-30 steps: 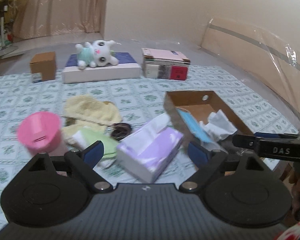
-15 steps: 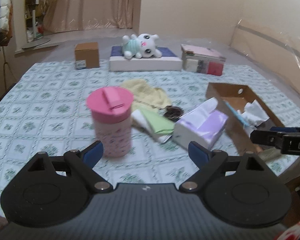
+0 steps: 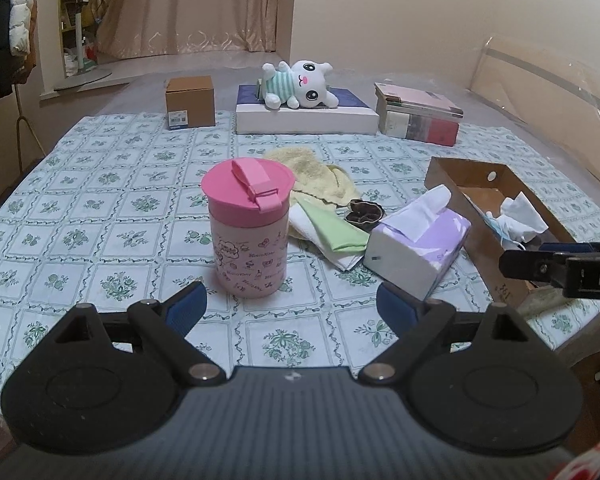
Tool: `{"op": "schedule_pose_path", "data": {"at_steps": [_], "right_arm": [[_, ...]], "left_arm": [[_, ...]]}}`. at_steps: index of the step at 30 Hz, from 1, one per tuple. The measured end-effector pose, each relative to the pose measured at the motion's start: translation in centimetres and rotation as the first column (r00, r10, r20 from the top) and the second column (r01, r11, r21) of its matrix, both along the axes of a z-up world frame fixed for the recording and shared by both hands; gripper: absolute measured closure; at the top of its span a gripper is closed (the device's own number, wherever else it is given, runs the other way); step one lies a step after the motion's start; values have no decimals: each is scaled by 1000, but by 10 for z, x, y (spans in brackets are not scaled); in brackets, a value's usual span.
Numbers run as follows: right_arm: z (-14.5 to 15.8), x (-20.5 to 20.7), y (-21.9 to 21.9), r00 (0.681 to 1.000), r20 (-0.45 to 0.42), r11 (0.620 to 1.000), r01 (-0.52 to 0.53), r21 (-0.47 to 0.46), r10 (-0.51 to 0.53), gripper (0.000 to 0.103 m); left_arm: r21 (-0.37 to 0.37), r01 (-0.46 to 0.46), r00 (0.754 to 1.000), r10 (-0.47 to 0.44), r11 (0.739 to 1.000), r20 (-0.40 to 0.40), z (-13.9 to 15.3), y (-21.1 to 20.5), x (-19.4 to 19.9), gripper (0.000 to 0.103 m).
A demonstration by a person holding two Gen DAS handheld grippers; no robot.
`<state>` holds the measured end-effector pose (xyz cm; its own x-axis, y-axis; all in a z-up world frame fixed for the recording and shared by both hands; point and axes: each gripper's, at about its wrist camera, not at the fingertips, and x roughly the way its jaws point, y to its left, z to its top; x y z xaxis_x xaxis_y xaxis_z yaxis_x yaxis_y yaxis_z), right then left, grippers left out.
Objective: Organize soft objects
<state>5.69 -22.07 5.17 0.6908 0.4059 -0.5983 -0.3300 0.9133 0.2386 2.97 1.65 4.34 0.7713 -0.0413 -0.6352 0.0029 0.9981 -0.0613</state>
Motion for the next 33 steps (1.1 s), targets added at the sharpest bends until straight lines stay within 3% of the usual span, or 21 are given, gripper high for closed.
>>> {"op": "schedule_pose_path", "data": {"at_steps": [15, 25, 30, 33], "right_arm": [[-6, 2, -3, 1000, -16, 1000, 4, 5, -4, 29], [-13, 13, -7, 1000, -21, 1000, 3, -3, -3, 29], [-17, 27, -8, 1000, -22, 1000, -18, -8, 18, 29], [-19, 38, -9, 999, -19, 999, -42, -18, 41, 29]], "left_arm": [[0, 40, 999, -40, 999, 0, 0, -5, 5, 13], [26, 152, 988, -152, 988, -2, -1, -7, 18, 13], [75, 232, 973, -232, 970, -9, 0, -10, 35, 13], [119, 317, 948, -318, 941, -5, 0, -13, 46, 13]]}}
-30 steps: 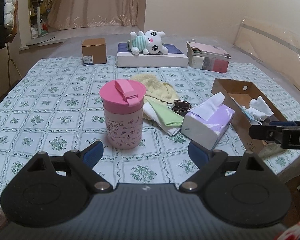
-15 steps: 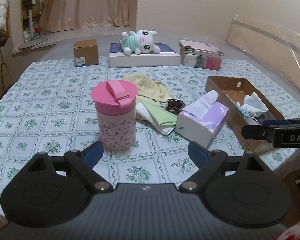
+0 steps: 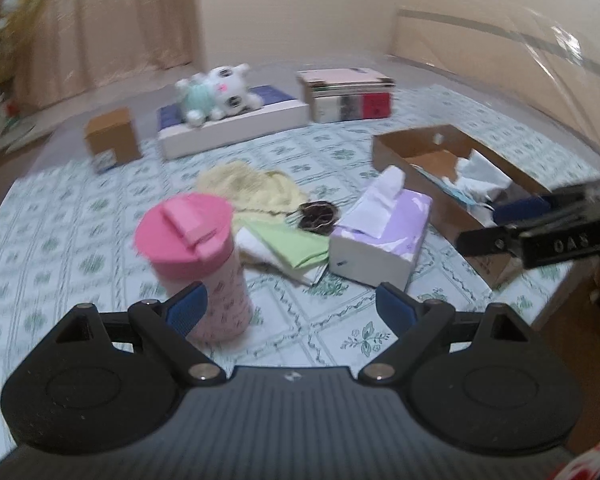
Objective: Organize soft objects
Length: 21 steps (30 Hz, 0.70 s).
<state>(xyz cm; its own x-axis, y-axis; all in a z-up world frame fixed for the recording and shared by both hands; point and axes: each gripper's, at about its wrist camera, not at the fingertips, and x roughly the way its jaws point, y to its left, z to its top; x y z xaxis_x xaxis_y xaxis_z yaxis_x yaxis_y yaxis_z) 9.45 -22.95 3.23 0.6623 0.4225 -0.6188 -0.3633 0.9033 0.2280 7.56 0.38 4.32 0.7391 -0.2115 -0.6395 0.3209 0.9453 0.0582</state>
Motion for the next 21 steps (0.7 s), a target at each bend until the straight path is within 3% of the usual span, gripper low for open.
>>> {"op": "schedule_pose_path", "data": {"at_steps": [5, 10, 15, 21], "right_arm": [[1, 18, 1, 996, 29, 996, -77, -47, 79, 29], [4, 39, 4, 984, 54, 981, -160, -111, 167, 29], [5, 59, 13, 955, 73, 940, -267, -214, 288, 29], [4, 83, 24, 898, 60, 860, -396, -322, 436, 29]], "left_arm": [[154, 164, 985, -170, 974, 25, -5, -11, 18, 14], [338, 284, 950, -311, 897, 28, -17, -20, 33, 19], [508, 390, 889, -459, 768, 11, -31, -32, 45, 25], [622, 510, 795, -602, 594, -76, -40, -46, 58, 33]]}}
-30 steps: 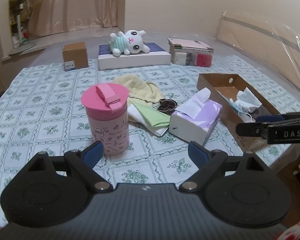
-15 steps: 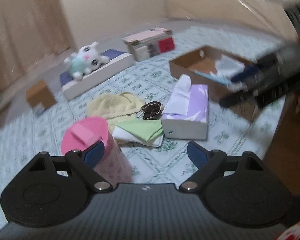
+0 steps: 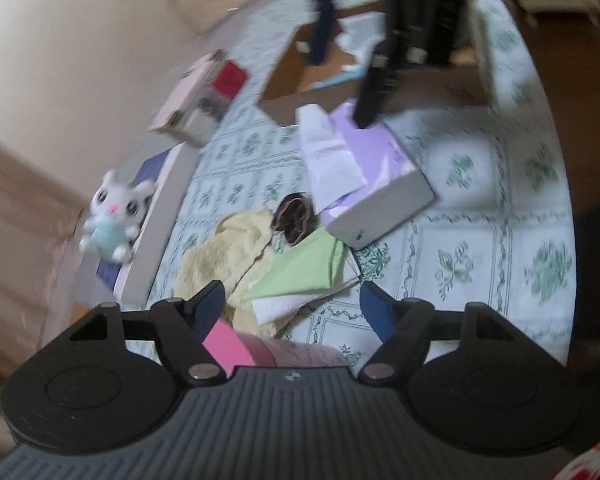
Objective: Organize soft objects
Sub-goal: 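Grasp the dark purple scrunchie with the right gripper while the left gripper grasps the green cloth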
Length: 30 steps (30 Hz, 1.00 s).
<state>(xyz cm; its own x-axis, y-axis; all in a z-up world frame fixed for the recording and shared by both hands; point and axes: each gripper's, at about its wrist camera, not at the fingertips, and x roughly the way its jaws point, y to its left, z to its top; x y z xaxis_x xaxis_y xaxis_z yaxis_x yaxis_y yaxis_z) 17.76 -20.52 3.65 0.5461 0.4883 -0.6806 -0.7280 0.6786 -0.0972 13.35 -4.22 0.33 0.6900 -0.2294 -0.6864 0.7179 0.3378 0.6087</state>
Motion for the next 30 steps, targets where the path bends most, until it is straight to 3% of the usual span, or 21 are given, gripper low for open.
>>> {"op": "schedule_pose_path", "data": {"at_steps": [3, 8, 13, 19, 24, 30], "right_arm": [[0, 15, 4, 999, 7, 998, -41, -41, 41, 29], [2, 39, 9, 995, 3, 991, -97, -93, 98, 29], [5, 63, 15, 990, -14, 983, -139, -123, 138, 29], [-3, 88, 20, 985, -76, 978, -164, -132, 155, 29], [-11, 103, 19, 980, -150, 984, -146, -102, 130, 29], [-13, 129, -3, 973, -229, 1000, 0, -28, -7, 29]], "left_arm": [[51, 94, 995, -93, 994, -29, 2, -7, 7, 36], [52, 212, 976, -208, 976, -72, 24, -11, 37, 38], [54, 314, 932, -297, 948, -207, 34, -15, 68, 39], [115, 393, 874, -331, 912, -355, 14, -20, 100, 51], [29, 364, 847, -317, 931, -426, 14, -11, 143, 52], [-51, 359, 774, -328, 932, -541, 3, -8, 178, 52]]}}
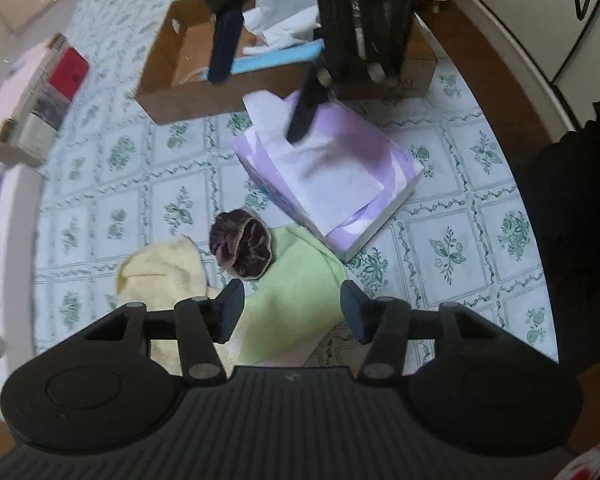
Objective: Organize soft objects
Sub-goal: 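Grasp the dark purple scrunchie with the right gripper while the left gripper grasps the green cloth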
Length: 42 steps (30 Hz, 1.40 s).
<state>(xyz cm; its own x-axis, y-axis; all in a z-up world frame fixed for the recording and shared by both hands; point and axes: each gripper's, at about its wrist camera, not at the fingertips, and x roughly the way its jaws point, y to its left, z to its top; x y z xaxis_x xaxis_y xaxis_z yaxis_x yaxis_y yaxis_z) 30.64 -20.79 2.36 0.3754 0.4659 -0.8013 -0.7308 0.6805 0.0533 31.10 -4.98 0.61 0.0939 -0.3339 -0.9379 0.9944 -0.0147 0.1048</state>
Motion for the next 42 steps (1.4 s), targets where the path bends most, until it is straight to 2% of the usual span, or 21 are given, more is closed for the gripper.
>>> {"op": "schedule_pose_path", "data": {"at_steps": [3, 6, 9, 16, 19, 24, 27, 29, 37, 38, 40, 42], "right_arm": [[3, 12, -11, 997, -30, 996, 72, 49, -71, 29], [8, 18, -15, 993, -28, 991, 115, 62, -113, 29], [8, 22, -16, 990, -31, 988, 138, 67, -136, 29], [-14, 25, -7, 988, -67, 989, 142, 47, -139, 29], [-21, 30, 0, 989, -77, 991, 129, 38, -125, 29], [-29, 38, 16, 991, -89, 994, 105, 28, -103, 29], [-35, 42, 26, 991, -103, 996, 85, 19, -82, 29], [-38, 45, 34, 992, -109, 998, 69, 12, -68, 29], [-60, 63, 68, 984, -176, 998, 23, -52, -31, 30], [-62, 65, 71, 983, -180, 998, 22, -59, -32, 30], [-68, 69, 76, 979, -202, 998, 25, -63, -37, 48], [-73, 73, 80, 975, -219, 997, 31, -70, -46, 56]], "left_arm": [[28, 22, 998, -21, 999, -54, -13, -3, 12, 52], [59, 53, 992, -46, 997, -116, -27, -8, 22, 51], [57, 82, 986, -73, 995, -153, -38, -11, 27, 50], [64, 127, 970, -110, 990, -218, -66, -9, 38, 50], [35, 120, 965, -108, 992, -239, -71, -4, 43, 52], [-26, 109, 965, -112, 994, -238, -74, 5, 49, 67], [-73, 89, 968, -103, 993, -228, -72, 13, 52, 83], [-117, 65, 972, -90, 991, -215, -67, 21, 55, 100], [-181, 14, 983, -46, 983, -175, -62, 39, 55, 100], [-186, 7, 984, -40, 982, -175, -61, 41, 55, 100], [-193, -2, 985, -32, 981, -171, -59, 45, 56, 100], [-196, -10, 986, -23, 980, -167, -57, 47, 57, 100]]}}
